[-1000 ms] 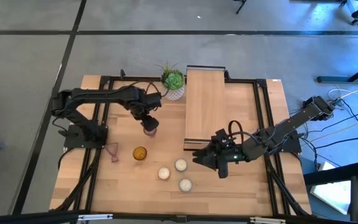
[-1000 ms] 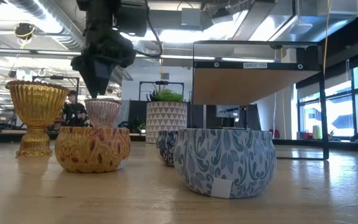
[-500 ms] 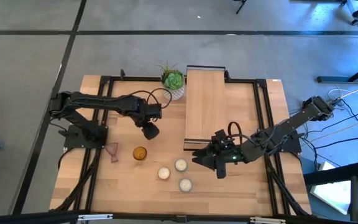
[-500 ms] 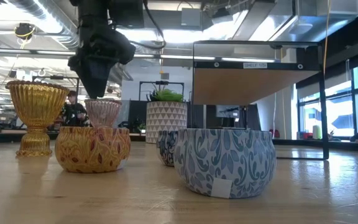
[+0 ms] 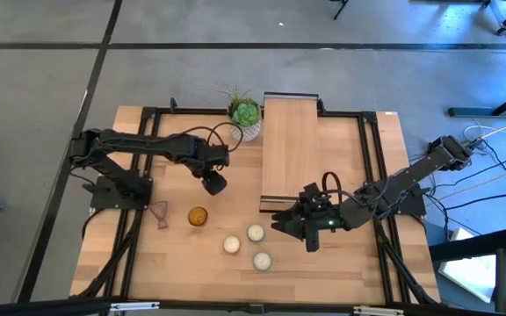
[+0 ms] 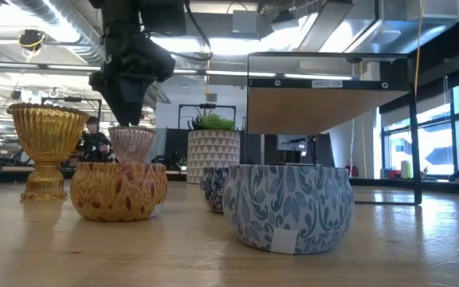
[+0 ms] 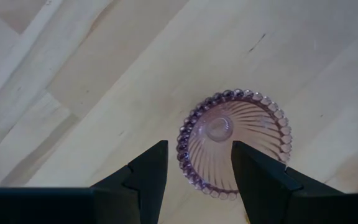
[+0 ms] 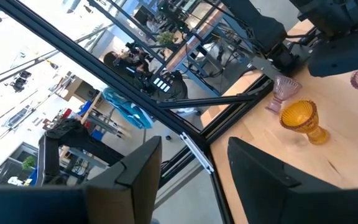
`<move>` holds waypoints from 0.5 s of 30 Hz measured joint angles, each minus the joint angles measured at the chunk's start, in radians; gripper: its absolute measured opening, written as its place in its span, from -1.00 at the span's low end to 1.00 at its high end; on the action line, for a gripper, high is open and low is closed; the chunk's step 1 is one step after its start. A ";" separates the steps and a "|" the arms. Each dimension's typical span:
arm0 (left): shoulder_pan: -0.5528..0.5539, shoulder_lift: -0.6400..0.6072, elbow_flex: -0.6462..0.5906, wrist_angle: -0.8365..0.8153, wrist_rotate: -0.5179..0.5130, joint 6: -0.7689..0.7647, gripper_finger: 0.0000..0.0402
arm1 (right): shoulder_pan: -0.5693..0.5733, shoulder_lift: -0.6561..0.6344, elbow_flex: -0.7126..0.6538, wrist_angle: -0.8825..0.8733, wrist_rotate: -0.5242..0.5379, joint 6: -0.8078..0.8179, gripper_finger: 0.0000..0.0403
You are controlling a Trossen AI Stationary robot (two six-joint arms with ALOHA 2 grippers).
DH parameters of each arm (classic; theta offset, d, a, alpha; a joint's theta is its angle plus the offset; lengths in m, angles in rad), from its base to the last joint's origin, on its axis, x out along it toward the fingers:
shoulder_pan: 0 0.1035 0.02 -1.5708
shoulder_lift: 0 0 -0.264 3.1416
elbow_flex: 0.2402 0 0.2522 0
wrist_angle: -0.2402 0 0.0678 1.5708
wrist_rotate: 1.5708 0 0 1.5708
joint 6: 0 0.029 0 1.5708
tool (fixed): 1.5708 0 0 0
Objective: Pick & Place candle stick holders
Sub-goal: Put the top pink glass candle holder on the shelf
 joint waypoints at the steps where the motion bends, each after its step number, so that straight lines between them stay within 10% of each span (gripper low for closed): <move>1: 0.000 0.000 -0.006 0.002 0.001 -0.003 -0.14 | 0.000 0.000 0.000 -0.002 0.000 0.000 -0.07; 15: -0.003 0.000 -0.083 0.020 0.024 -0.025 -0.14 | 0.008 0.000 0.000 -0.019 0.005 0.007 -0.07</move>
